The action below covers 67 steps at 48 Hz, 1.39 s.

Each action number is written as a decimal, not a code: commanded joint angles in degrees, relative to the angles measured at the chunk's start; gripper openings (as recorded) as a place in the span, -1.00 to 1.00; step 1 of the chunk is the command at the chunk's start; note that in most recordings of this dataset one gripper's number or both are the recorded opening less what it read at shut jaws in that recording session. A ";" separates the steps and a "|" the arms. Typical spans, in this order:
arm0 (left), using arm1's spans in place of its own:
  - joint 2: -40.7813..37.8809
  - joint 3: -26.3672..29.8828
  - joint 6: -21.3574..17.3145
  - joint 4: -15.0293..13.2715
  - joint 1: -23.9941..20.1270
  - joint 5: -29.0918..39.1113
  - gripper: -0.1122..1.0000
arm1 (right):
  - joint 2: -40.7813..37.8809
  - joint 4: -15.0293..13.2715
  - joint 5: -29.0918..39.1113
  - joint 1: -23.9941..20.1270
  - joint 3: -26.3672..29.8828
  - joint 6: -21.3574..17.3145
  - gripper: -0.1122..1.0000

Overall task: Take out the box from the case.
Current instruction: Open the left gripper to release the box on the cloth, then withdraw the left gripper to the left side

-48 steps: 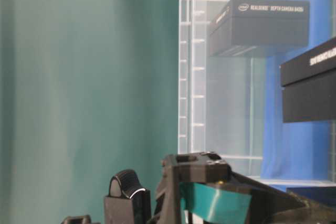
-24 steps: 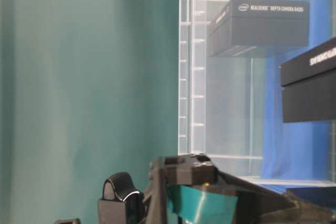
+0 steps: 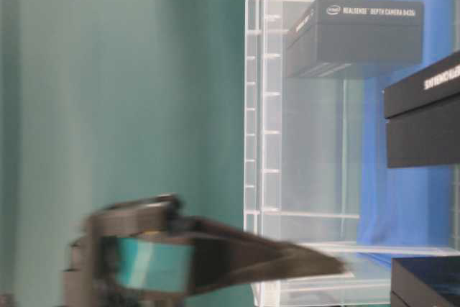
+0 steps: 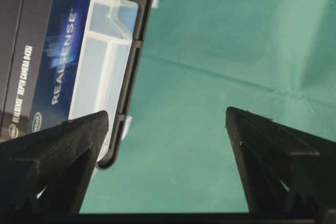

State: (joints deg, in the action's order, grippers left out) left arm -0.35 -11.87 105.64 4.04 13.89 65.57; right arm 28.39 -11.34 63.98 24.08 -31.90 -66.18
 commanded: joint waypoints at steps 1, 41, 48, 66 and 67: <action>2.81 3.87 -0.26 0.35 -0.53 4.13 0.93 | 0.70 -0.18 -0.26 -0.09 0.53 0.09 0.86; 8.44 8.09 -1.76 1.58 1.14 15.64 0.93 | 0.88 -0.09 -0.09 -0.53 0.53 0.00 0.86; 11.95 3.96 -0.35 1.49 3.52 15.73 0.93 | 1.05 -0.18 0.00 -0.53 0.44 0.00 0.86; 22.68 -7.29 5.98 1.49 7.38 16.17 0.93 | 1.14 -0.09 0.79 -0.53 0.44 0.00 0.86; 23.12 -7.65 6.33 1.49 7.47 16.17 0.93 | 1.14 -0.09 0.88 -0.53 0.44 0.00 0.86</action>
State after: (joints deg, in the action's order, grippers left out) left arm 20.57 -19.16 111.27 5.36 20.83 81.74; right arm 28.92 -11.34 64.60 23.64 -31.99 -66.18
